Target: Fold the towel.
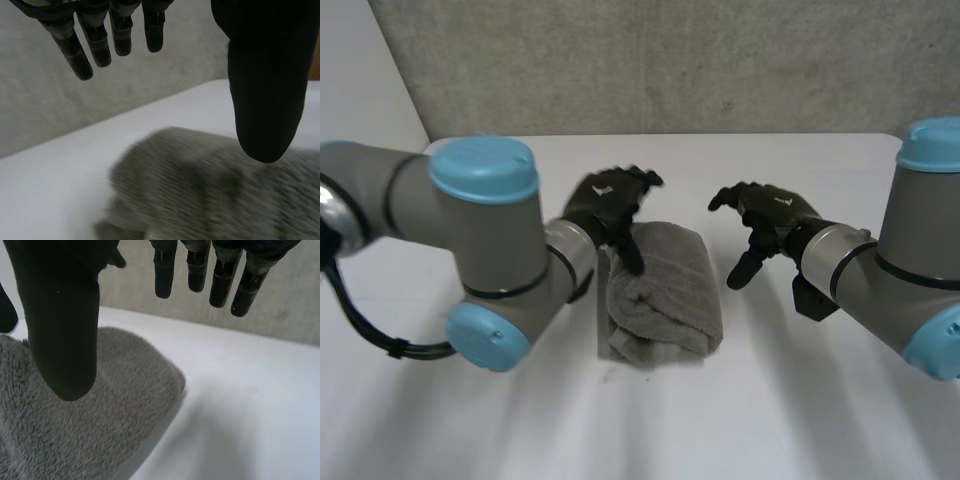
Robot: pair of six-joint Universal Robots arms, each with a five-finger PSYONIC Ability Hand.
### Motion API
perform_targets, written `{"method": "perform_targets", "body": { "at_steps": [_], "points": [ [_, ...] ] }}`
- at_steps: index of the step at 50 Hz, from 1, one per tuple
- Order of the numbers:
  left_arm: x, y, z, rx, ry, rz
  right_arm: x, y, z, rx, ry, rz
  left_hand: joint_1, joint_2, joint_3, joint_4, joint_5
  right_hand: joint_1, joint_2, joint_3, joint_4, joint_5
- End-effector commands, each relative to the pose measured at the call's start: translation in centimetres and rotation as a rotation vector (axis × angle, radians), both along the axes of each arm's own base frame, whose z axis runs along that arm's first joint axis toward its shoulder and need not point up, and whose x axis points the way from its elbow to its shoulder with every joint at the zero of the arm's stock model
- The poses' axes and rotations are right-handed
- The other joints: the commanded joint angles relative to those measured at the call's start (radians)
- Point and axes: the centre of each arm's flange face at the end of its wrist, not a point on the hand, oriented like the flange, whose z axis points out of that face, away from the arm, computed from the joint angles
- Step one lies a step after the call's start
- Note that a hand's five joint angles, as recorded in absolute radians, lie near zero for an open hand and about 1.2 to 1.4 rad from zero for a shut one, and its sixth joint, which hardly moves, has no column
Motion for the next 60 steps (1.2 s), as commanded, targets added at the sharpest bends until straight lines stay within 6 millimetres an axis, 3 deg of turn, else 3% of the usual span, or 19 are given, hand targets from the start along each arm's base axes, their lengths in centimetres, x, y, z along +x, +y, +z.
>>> {"method": "perform_targets", "body": {
  "at_steps": [1, 5, 13, 20, 27, 32, 34, 35, 37, 38, 40, 41, 43, 46, 48, 49, 51, 60],
  "points": [
    [-0.5, 0.1, -3.2, 0.059, -0.052, -0.023, 0.8, -0.8, -2.4, 0.07, 0.017, 0.029, 0.029, 0.034, 0.029, 0.034, 0.036, -0.096, -0.078, -0.06, -0.072, -0.08],
    [0.3, 0.0, -4.0, 0.087, -0.077, 0.004, 1.2, -0.9, -3.0, 0.08, 0.022, 0.042, 0.032, 0.037, 0.032, 0.037, 0.038, -0.096, -0.078, -0.06, -0.072, -0.08],
    [4.3, -1.4, -6.3, 0.125, -0.214, 0.168, 3.8, -0.1, -5.7, 0.099, 0.064, 0.116, 0.032, 0.037, 0.032, 0.037, 0.038, -0.096, -0.078, -0.06, -0.072, -0.08],
    [4.9, -0.6, -7.2, 0.132, -0.276, 0.161, 4.3, -0.1, -7.2, 0.062, 0.141, 0.15, 0.024, 0.028, 0.024, 0.028, 0.03, -0.096, -0.078, -0.06, -0.072, -0.08],
    [4.8, 0.0, -6.4, 0.12, -0.264, 0.15, 4.2, -0.2, -7.1, 0.035, 0.176, 0.144, 0.015, 0.019, 0.015, 0.019, 0.021, -0.096, -0.078, -0.06, -0.072, -0.08],
    [4.5, 0.1, -3.9, 0.068, -0.223, 0.149, 4.2, -0.2, -4.7, -0.021, 0.152, 0.128, 0.015, 0.019, 0.015, 0.019, 0.021, -0.096, -0.078, -0.06, -0.072, -0.08],
    [4.6, 0.1, -1.3, 0.017, -0.18, 0.157, 4.1, -0.3, -1.0, -0.121, 0.113, 0.099, 0.003, 0.008, 0.003, 0.007, 0.009, -0.096, -0.078, -0.06, -0.072, -0.08],
    [4.6, 0.1, -1.3, 0.016, -0.18, 0.157, 4.1, -0.3, -1.0, -0.122, 0.113, 0.098, 0.003, 0.007, 0.003, 0.007, 0.009, -0.096, -0.078, -0.06, -0.072, -0.08],
    [4.9, 0.3, 2.2, -0.053, -0.122, 0.166, 3.5, -0.3, 3.0, -0.236, 0.067, 0.05, -0.012, -0.007, -0.012, -0.007, -0.005, -0.096, -0.078, -0.06, -0.072, -0.08],
    [5.0, 0.3, 2.2, -0.053, -0.122, 0.166, 3.5, -0.3, 3.0, -0.237, 0.067, 0.05, -0.012, -0.007, -0.012, -0.007, -0.006, -0.096, -0.078, -0.06, -0.072, -0.08],
    [5.6, 0.6, 5.7, -0.124, -0.071, 0.182, 2.5, 0.0, 7.1, -0.347, 0.025, -0.021, -0.02, -0.016, -0.02, -0.016, -0.014, -0.096, -0.078, -0.06, -0.072, -0.08],
    [5.6, 0.6, 5.7, -0.125, -0.071, 0.182, 2.4, 0.0, 7.1, -0.347, 0.025, -0.021, -0.021, -0.016, -0.02, -0.016, -0.014, -0.096, -0.078, -0.06, -0.072, -0.08],
    [6.7, 0.9, 9.2, -0.198, -0.019, 0.209, 1.2, 0.7, 10.4, -0.427, -0.003, -0.098, -0.023, -0.019, -0.023, -0.019, -0.017, -0.096, -0.078, -0.06, -0.072, -0.08],
    [7.7, 0.7, 11.0, -0.234, 0.006, 0.239, 0.5, 1.0, 11.7, -0.457, -0.008, -0.138, -0.023, -0.019, -0.023, -0.019, -0.017, -0.096, -0.078, -0.06, -0.072, -0.08],
    [10.3, 0.4, 13.3, -0.262, 0.018, 0.306, -1.3, 1.1, 13.6, -0.492, -0.01, -0.231, -0.021, -0.016, -0.02, -0.016, -0.014, -0.096, -0.078, -0.06, -0.072, -0.08],
    [10.3, 0.4, 13.3, -0.262, 0.018, 0.307, -1.4, 1.1, 13.6, -0.492, -0.01, -0.232, -0.021, -0.016, -0.02, -0.016, -0.014, -0.096, -0.078, -0.06, -0.072, -0.08],
    [12.5, 0.5, 14.4, -0.242, 0.0, 0.36, -2.5, 1.8, 14.3, -0.487, 0.004, -0.271, -0.021, -0.016, -0.02, -0.016, -0.014, -0.096, -0.078, -0.06, -0.072, -0.08],
    [14.6, 2.2, 14.7, -0.194, -0.027, 0.384, -3.5, 3.2, 14.1, -0.438, 0.035, -0.28, -0.035, -0.031, -0.035, -0.031, -0.029, -0.096, -0.078, -0.06, -0.072, -0.08]
  ]
}}
